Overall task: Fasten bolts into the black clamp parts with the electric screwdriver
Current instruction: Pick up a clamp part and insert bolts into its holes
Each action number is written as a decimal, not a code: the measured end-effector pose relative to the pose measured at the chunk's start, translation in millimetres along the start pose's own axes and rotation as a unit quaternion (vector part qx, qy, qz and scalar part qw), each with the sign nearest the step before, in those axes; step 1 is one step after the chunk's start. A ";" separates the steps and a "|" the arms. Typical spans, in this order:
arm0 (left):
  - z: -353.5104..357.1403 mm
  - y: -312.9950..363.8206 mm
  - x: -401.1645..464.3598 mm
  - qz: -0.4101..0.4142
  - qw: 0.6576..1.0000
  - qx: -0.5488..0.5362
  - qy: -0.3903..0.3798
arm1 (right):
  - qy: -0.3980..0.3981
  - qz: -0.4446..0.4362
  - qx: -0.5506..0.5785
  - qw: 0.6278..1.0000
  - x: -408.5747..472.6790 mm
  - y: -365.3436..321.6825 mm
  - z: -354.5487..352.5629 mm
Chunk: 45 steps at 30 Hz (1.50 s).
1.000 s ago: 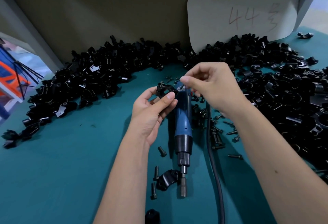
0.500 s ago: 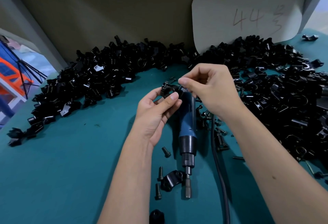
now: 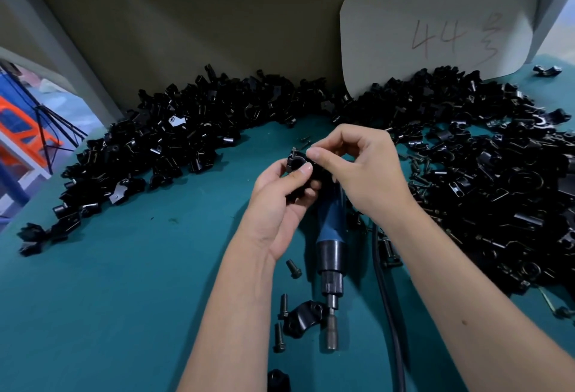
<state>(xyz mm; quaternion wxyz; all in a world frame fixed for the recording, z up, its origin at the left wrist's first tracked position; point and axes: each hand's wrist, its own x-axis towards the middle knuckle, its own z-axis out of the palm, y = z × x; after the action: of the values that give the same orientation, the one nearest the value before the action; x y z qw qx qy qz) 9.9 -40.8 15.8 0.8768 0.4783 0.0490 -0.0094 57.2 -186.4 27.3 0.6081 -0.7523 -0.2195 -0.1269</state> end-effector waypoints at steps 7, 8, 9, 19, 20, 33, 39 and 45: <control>0.3 2.7 2.1 0.018 0.999 0.020 0.044 | -0.062 0.014 0.023 0.998 -1.9 -3.8 -0.3; -0.3 2.4 2.2 0.021 0.999 0.026 0.041 | -0.066 0.025 0.031 0.997 -1.7 -4.7 0.1; -0.5 2.4 1.6 0.023 0.999 0.031 0.034 | -0.066 0.037 0.042 0.996 -1.2 -4.6 -0.1; 2.8 5.0 -0.4 0.017 0.997 -0.052 -0.052 | -0.055 0.129 0.217 0.966 -3.0 -10.7 5.7; 3.6 4.4 -1.0 0.019 0.997 -0.048 -0.057 | -0.035 0.134 0.217 0.966 -2.7 -10.7 7.6; 0.2 3.9 0.7 0.029 0.995 -0.069 -0.062 | 0.009 0.112 0.178 0.978 -1.7 -13.9 10.5; 0.8 2.1 1.2 0.033 0.996 -0.056 -0.067 | -0.015 0.079 0.179 0.981 -2.1 -18.5 9.4; 4.3 2.8 1.1 0.033 0.993 -0.085 -0.069 | -0.061 0.110 0.199 0.972 -2.3 -17.8 0.7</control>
<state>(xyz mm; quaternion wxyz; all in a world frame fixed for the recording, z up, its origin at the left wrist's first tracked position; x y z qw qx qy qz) 11.6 -42.9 20.4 0.9154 0.4016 -0.0268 -0.0095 46.6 -183.2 41.3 0.7413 -0.6419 -0.1930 0.0330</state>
